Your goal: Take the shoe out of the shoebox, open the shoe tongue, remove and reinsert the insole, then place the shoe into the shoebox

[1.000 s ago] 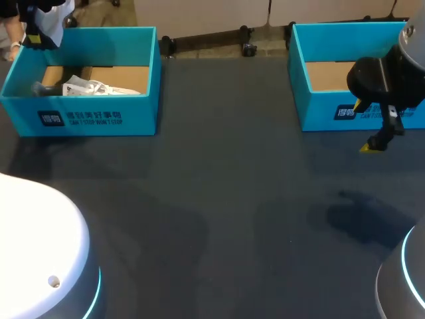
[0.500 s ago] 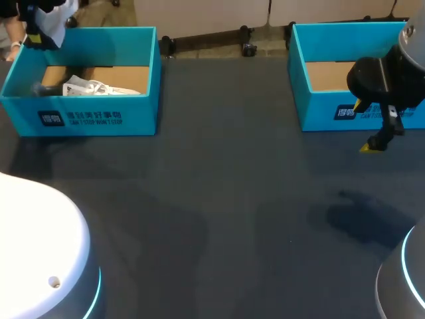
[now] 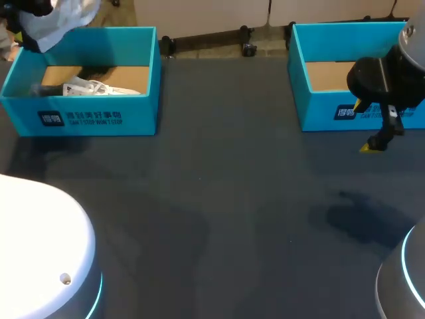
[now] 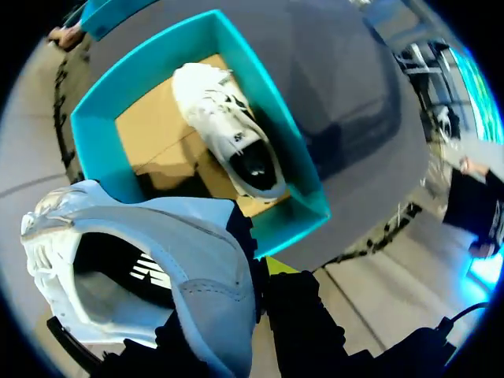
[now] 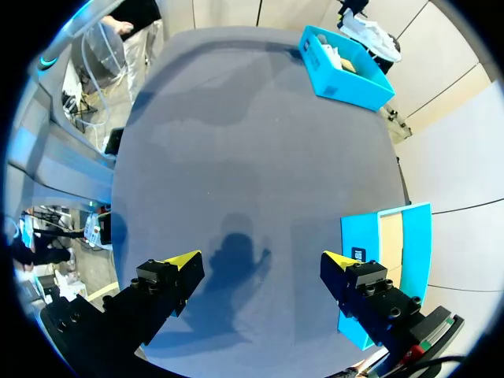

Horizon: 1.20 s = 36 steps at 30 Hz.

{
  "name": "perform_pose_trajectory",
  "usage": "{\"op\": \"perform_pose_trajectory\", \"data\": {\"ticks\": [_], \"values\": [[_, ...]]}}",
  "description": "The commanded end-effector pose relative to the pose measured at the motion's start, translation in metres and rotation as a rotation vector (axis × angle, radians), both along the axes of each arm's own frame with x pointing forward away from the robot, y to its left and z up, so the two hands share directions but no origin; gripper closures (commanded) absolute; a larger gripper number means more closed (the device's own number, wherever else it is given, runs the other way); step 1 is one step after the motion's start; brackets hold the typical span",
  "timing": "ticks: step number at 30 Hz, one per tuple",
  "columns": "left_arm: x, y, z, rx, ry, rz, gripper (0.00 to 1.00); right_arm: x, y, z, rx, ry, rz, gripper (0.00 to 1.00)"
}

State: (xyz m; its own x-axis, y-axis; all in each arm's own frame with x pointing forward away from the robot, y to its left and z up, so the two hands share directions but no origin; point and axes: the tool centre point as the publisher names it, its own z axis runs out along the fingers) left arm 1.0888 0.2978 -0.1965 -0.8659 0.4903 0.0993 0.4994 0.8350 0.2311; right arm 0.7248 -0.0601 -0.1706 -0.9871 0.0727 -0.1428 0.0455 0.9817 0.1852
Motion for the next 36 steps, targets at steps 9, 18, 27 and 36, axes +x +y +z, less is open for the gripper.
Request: {"op": "perform_pose_trajectory", "data": {"ticks": [9, 18, 27, 36], "values": [[0.028, 0.023, 0.011, 0.072, 0.222, -1.127, 1.0, 0.002, 0.001, -0.001, -0.003, 0.003, -0.001, 0.0], [0.035, 0.025, 0.014, 0.068, 0.214, -1.247, 1.0, 0.002, 0.001, -0.001, -0.003, 0.003, -0.001, 0.0], [0.035, 0.025, 0.014, 0.068, 0.214, -1.247, 1.0, 0.002, 0.001, -0.001, -0.003, 0.003, -0.001, 0.0], [0.036, 0.018, 0.004, 0.023, 0.207, -1.254, 1.0, 0.002, 0.001, -0.001, -0.003, 0.003, -0.001, 0.0]]}}
